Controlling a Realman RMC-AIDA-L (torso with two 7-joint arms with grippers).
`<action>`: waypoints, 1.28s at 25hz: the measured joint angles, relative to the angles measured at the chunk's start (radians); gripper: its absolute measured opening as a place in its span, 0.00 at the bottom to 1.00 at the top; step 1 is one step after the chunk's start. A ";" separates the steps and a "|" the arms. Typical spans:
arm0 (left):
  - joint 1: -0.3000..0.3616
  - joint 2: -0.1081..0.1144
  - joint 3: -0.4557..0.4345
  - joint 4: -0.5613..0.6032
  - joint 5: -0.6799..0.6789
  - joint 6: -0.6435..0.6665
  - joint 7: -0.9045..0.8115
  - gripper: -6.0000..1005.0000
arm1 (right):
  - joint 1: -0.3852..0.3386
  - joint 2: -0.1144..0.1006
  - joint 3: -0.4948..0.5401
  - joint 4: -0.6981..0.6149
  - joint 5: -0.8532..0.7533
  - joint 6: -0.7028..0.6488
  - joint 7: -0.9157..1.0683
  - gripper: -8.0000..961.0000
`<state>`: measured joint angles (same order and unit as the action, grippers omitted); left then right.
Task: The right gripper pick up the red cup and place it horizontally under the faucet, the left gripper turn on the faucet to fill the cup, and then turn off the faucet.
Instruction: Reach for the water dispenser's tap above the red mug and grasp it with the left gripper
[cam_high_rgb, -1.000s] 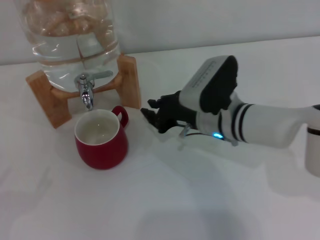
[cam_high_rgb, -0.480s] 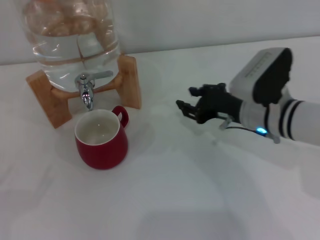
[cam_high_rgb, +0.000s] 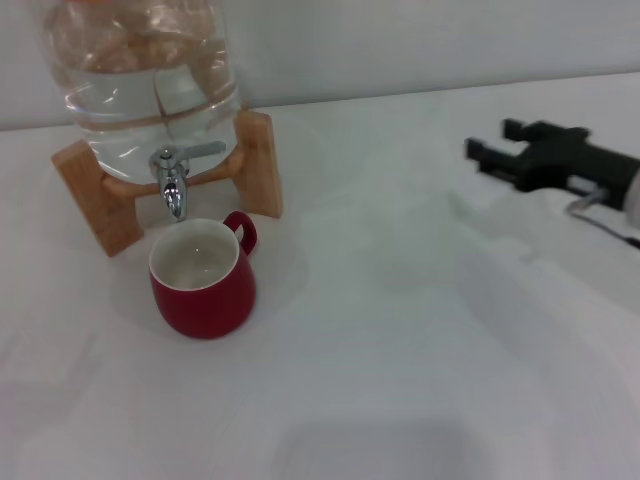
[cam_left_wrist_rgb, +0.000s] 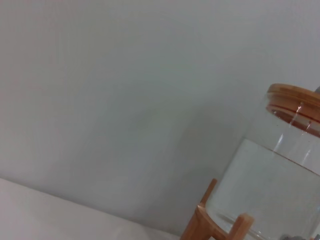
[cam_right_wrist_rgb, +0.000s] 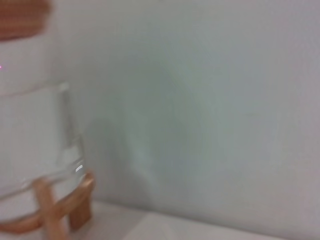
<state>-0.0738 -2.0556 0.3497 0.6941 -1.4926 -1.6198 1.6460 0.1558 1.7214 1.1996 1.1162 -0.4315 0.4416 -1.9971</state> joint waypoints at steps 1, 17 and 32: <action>-0.001 0.001 0.000 0.000 0.002 0.002 -0.002 0.80 | -0.015 0.003 0.038 -0.012 -0.038 0.039 0.043 0.62; -0.110 -0.021 0.020 0.349 0.300 -0.059 -0.468 0.80 | -0.040 0.146 0.453 -0.197 -0.437 0.340 0.366 0.62; -0.229 -0.018 0.471 0.934 0.633 -0.110 -0.918 0.80 | -0.007 0.150 0.457 -0.246 -0.443 0.346 0.360 0.62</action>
<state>-0.3024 -2.0735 0.8204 1.6284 -0.8599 -1.7297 0.7283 0.1490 1.8715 1.6562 0.8707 -0.8743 0.7879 -1.6368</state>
